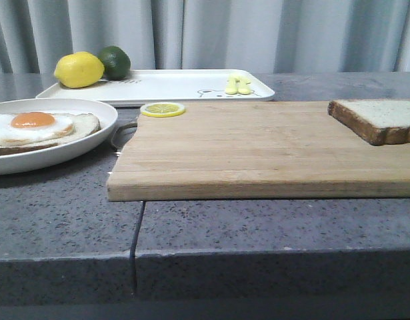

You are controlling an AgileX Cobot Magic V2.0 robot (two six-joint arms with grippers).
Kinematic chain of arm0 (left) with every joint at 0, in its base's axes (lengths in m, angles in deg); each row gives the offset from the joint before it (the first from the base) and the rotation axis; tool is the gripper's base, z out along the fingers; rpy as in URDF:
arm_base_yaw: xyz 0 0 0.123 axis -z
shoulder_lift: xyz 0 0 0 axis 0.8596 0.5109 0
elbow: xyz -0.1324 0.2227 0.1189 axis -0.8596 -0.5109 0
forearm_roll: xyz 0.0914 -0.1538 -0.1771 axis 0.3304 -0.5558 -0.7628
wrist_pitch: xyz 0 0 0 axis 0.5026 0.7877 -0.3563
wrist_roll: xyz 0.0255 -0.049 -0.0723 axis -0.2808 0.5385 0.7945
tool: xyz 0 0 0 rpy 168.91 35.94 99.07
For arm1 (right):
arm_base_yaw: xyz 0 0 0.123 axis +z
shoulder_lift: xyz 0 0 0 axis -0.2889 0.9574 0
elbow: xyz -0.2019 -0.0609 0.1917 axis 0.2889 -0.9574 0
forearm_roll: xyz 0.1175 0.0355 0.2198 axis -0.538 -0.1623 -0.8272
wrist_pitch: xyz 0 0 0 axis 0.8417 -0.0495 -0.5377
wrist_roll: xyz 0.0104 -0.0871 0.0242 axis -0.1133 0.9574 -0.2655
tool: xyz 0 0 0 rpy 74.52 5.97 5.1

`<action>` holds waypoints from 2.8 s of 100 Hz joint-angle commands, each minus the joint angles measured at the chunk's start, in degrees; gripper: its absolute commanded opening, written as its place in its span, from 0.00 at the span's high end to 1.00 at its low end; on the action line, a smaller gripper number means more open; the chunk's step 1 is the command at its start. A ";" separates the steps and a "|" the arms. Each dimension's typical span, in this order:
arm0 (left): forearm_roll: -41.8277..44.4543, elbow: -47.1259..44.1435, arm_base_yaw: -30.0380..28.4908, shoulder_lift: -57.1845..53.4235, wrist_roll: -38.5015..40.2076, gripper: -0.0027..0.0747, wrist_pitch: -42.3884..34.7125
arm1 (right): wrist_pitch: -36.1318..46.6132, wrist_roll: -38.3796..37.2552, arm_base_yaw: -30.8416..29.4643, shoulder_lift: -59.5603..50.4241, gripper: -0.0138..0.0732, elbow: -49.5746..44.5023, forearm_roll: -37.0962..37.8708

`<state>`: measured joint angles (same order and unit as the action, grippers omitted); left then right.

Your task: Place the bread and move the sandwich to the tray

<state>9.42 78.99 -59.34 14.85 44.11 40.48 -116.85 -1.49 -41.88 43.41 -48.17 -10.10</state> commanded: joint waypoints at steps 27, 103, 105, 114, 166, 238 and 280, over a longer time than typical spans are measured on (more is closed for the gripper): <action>-1.69 1.90 0.03 0.70 0.42 0.27 -3.35 | -2.59 1.86 -0.50 1.35 0.37 1.84 -4.70; -1.69 1.90 0.03 0.70 0.42 0.27 -3.35 | -8.37 2.53 -0.50 5.95 0.37 1.84 -6.89; -1.69 1.90 0.03 0.70 0.42 0.27 -3.35 | -8.67 2.53 -0.50 6.06 0.37 1.84 -6.89; -1.69 1.90 0.03 0.70 0.42 0.27 -3.35 | -9.64 2.53 -0.50 6.62 0.37 1.84 -6.96; -1.69 1.90 0.03 0.70 0.42 0.27 -3.35 | -11.34 2.53 -0.50 8.17 0.38 1.84 -7.07; -1.69 1.90 0.03 0.70 0.42 0.27 -3.35 | -14.21 2.01 -0.50 7.08 0.94 1.84 -7.19; -1.69 1.90 0.03 0.70 0.42 0.27 -3.35 | -19.27 -6.30 1.61 -9.62 0.97 6.25 -10.68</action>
<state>9.42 78.99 -59.34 14.85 44.11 40.48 -132.63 -5.71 -41.39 38.14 -45.00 -16.70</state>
